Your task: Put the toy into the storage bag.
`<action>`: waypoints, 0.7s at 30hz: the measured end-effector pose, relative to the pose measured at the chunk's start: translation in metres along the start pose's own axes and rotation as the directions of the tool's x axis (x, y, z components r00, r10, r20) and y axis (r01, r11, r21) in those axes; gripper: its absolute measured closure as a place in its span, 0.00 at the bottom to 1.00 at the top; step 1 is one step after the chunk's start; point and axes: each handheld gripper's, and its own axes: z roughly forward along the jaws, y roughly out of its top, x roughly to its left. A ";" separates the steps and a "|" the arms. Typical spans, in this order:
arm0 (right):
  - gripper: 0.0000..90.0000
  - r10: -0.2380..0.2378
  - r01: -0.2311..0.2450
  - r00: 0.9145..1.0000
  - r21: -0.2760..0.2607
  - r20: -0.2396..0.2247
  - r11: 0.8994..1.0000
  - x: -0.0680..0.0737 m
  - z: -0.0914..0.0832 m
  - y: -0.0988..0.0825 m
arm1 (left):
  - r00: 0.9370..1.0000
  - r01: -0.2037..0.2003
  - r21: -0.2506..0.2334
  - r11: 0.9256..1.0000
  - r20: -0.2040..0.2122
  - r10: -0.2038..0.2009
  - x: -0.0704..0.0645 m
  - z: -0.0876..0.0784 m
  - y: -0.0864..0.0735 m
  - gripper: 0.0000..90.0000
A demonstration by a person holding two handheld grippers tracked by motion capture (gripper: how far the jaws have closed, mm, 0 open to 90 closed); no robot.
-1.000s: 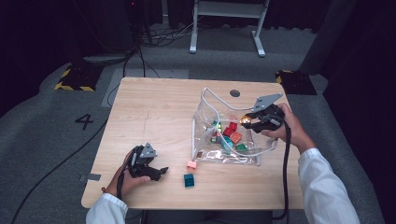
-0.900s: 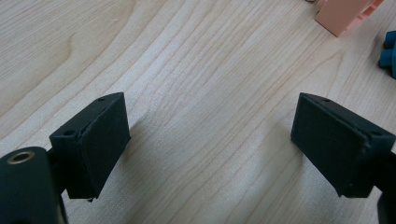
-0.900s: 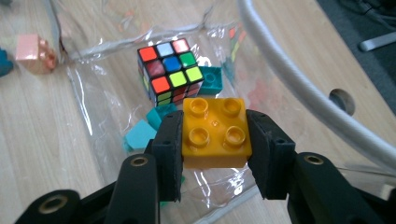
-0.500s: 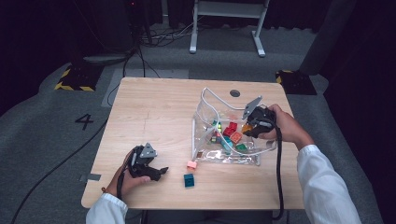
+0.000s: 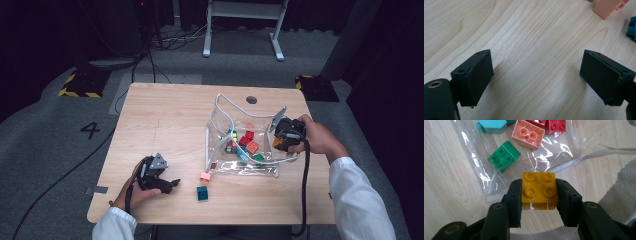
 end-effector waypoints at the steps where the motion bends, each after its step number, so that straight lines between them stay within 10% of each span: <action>1: 0.66 -0.002 0.002 1.000 0.000 0.002 1.000 0.000 0.000 0.000 | 1.000 0.000 0.000 1.000 0.002 0.000 0.000 0.000 0.000 0.13; 14: 0.58 0.036 -0.034 0.999 -0.157 0.006 0.987 0.005 -0.009 -0.005 | 1.000 -0.004 0.002 1.000 -0.001 0.004 0.000 0.000 0.000 0.13; 21: 0.49 0.114 -0.107 0.993 -0.364 -0.002 0.925 0.006 -0.029 -0.024 | 1.000 -0.003 0.003 1.000 0.000 0.003 0.000 0.000 0.000 0.13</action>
